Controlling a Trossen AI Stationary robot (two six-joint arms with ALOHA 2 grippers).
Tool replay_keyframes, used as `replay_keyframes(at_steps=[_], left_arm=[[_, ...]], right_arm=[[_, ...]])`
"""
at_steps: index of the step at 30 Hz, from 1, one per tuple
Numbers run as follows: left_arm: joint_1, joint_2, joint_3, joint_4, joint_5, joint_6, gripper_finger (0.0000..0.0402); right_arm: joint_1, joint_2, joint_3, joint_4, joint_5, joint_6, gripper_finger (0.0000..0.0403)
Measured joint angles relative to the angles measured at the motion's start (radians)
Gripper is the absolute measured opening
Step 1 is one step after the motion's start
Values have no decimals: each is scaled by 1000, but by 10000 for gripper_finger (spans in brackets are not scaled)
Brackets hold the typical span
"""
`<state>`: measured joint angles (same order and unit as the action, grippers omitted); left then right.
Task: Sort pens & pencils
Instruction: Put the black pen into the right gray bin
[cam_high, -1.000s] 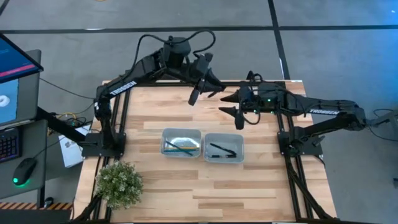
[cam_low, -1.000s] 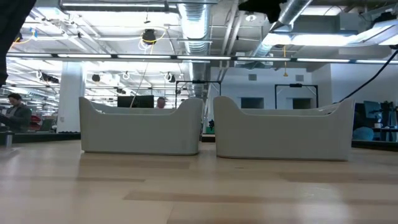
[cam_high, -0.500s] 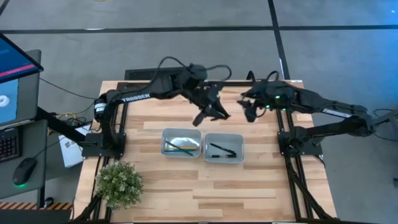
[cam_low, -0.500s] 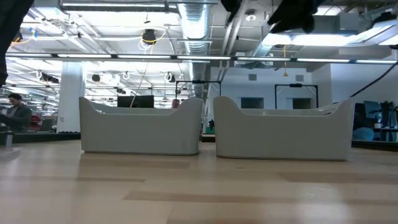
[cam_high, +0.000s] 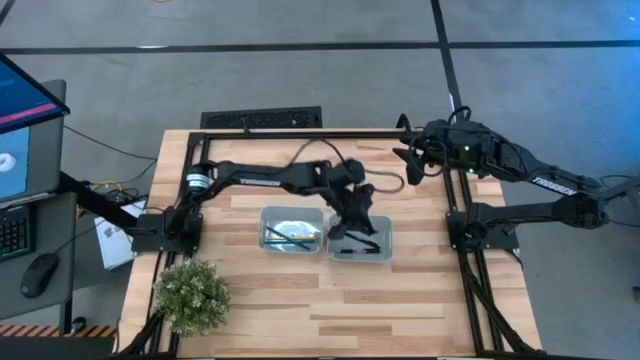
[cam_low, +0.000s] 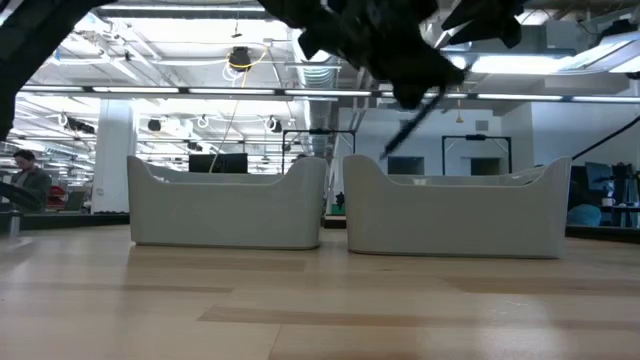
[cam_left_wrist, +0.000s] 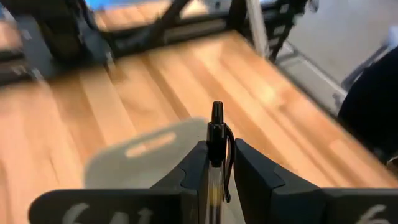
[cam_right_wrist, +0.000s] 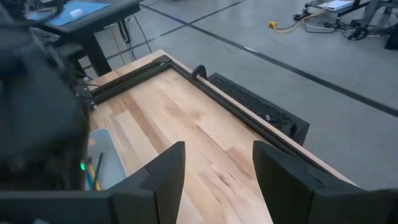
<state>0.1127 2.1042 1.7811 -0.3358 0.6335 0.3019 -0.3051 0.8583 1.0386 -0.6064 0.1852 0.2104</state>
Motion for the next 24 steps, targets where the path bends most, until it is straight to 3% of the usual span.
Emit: replay_keyframes(at_steps=[6, 13, 24], left_arm=[[-21, 89, 0, -16, -25, 18, 49], [-22, 109, 1, -37, -151, -78, 49], [-23, 109, 1, -51, -122, -59, 59]], right_arm=[[-5, 13, 0, -1, -1, 2, 210], [-4, 14, 0, -33, -1, 2, 210], [-4, 14, 0, -54, -1, 2, 210]])
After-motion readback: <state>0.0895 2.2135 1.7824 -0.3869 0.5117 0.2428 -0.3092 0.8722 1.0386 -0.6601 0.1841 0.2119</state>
